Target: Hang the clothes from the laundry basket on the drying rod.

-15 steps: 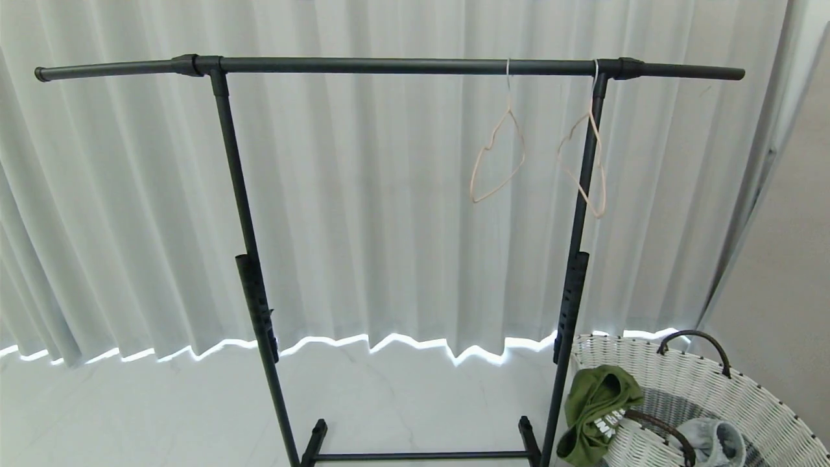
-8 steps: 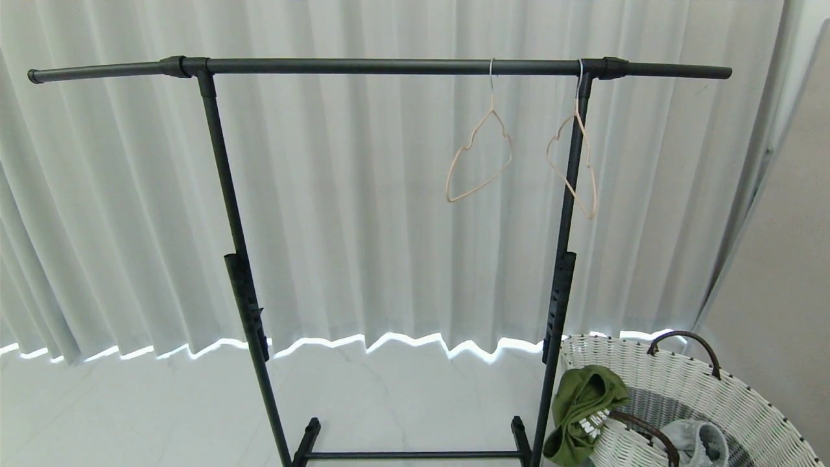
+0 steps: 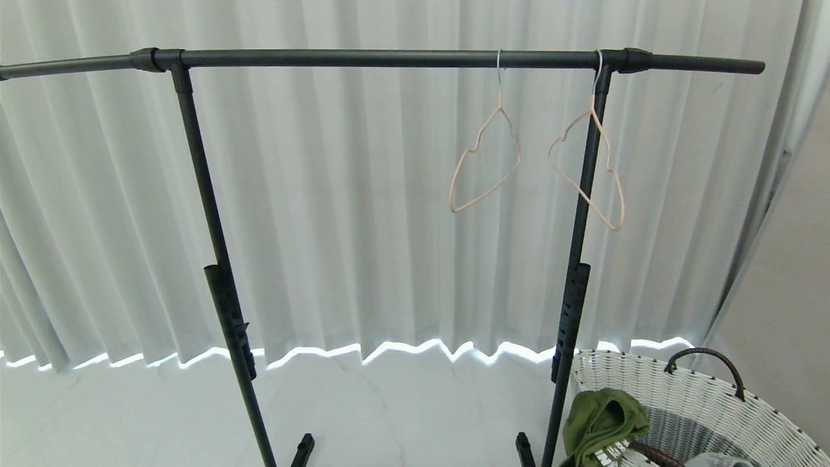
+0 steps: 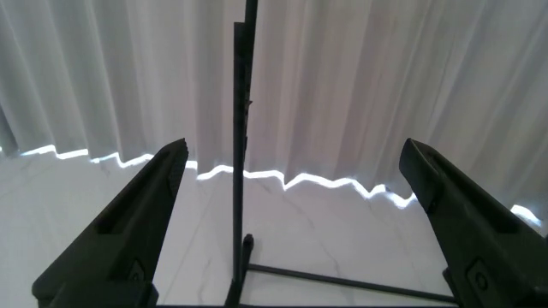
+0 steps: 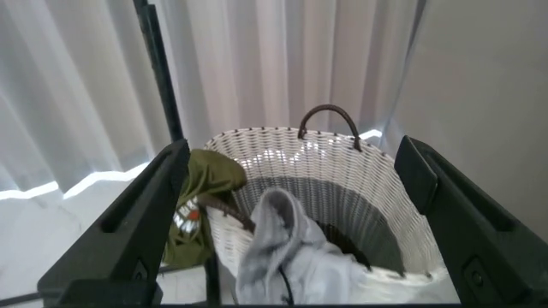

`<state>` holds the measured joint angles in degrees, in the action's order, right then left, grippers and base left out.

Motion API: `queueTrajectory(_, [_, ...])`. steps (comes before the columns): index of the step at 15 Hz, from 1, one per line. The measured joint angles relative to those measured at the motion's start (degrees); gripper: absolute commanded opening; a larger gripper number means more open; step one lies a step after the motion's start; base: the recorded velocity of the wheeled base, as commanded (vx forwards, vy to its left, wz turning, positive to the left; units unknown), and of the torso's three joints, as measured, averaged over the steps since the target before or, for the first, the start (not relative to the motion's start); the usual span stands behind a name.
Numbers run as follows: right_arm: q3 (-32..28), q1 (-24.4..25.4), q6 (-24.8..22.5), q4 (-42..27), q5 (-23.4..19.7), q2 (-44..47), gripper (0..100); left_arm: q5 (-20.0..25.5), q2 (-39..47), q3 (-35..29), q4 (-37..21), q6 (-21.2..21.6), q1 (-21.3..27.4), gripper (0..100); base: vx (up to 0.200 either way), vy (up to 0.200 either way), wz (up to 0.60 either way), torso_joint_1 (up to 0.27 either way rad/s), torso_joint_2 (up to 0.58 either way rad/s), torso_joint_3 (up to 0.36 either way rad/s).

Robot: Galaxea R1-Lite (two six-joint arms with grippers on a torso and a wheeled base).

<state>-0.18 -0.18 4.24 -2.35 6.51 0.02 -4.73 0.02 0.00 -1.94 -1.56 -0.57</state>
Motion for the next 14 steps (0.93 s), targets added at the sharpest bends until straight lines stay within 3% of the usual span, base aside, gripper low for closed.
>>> queueTrajectory(7, [-0.22, 0.0, 0.62, 1.4, -1.16, 0.02, 100, 0.0, 0.0, 0.0, 0.02, 0.01, -0.02, 100, 0.0, 0.0, 0.0, 0.0, 0.0, 0.0])
queueTrajectory(10, [-8.44, 1.58, 1.22, -1.01, -4.77, 2.89, 100, 0.0, 0.0, 0.0, 0.0, 0.33, 0.0, 100, 0.0, 0.0, 0.0, 0.0, 0.0, 0.0])
queueTrajectory(14, [-15.8, 6.18, -2.08, -3.91, -5.61, 18.25, 100, 0.0, 0.0, 0.0, 0.02, 0.04, -0.02, 100, 0.0, 0.0, 0.0, 0.0, 0.0, 0.0])
